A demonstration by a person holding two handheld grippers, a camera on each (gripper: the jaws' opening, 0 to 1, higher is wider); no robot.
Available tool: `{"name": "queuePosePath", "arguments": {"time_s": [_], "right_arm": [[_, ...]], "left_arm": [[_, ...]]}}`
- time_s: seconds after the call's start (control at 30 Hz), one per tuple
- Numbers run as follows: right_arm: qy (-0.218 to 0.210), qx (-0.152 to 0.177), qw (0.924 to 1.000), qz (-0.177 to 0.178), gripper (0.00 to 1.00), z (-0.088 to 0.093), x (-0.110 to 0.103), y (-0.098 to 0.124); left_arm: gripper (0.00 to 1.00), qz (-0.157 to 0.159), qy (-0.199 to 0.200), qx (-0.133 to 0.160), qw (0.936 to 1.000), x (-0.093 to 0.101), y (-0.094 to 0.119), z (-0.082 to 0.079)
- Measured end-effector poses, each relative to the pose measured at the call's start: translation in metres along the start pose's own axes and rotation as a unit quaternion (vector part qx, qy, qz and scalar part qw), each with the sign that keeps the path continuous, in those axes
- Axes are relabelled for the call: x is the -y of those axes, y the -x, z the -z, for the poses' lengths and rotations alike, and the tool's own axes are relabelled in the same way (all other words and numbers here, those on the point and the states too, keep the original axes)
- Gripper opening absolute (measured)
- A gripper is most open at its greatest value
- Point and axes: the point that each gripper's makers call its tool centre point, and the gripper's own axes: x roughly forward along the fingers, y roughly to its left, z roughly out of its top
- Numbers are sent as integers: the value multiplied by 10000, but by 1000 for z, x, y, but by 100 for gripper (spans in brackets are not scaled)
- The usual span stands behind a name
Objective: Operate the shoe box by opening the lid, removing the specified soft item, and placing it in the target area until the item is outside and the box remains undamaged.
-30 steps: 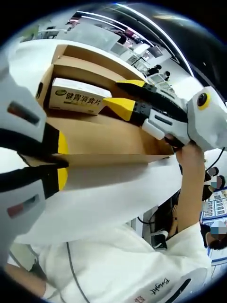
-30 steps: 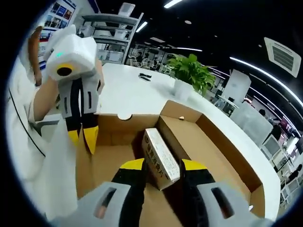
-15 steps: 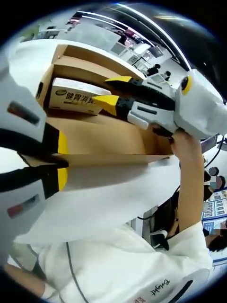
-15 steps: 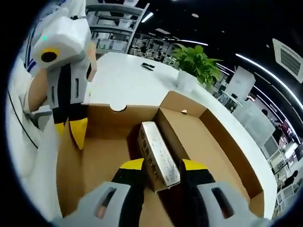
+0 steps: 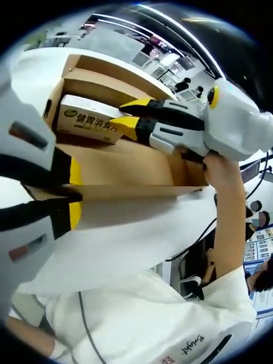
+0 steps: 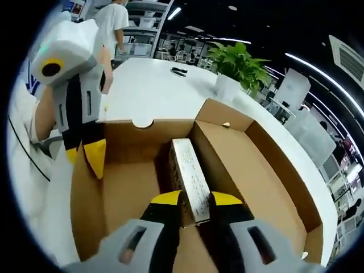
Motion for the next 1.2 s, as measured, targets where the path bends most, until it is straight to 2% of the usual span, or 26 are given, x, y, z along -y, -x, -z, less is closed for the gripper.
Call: {"name": "queuePosePath", "arguments": {"time_s": [0.07,0.13,0.2,0.33,0.43,0.7,0.77,0.93,1.03,1.13,1.2], "right_arm": [[63,-74,10000,18,21,1,1,0],[100,-6,9999,27,25,-4,3,0],[-48,97,9998,-166,27,-15,5,-3],[32,-250,9983,-519,29,-13,-6,-13],[282,-473,9976,-431,29,-8,-5,-19],[299,-1028,9915,-740,27,5,-4,-24],[282,-1168,9891,-846,22,8,-5,-23],[-36,-1180,9870,-1091,20,7,-12,-22],[26,-1163,9871,-1097,20,7,-12,-24],[-277,-1321,9845,-1119,20,8,-15,-22],[-183,-1293,9853,-1100,20,8,-15,-22]], "left_arm": [[6,0,10,-12,10000,0,0,0],[6,-15,-2,-14,10000,0,0,0],[6,-22,-15,-16,10000,0,0,0],[6,-13,-9,-18,10000,1,0,0],[6,-16,-4,-27,10000,0,0,0],[6,0,-9,-5,10000,1,0,0],[6,3,-5,4,10000,1,0,0],[6,-16,-34,10,10000,1,0,0],[6,-21,-36,34,10000,1,0,0],[6,-24,-26,53,10000,2,0,-1],[6,-20,-23,48,10000,2,0,-1]]}}
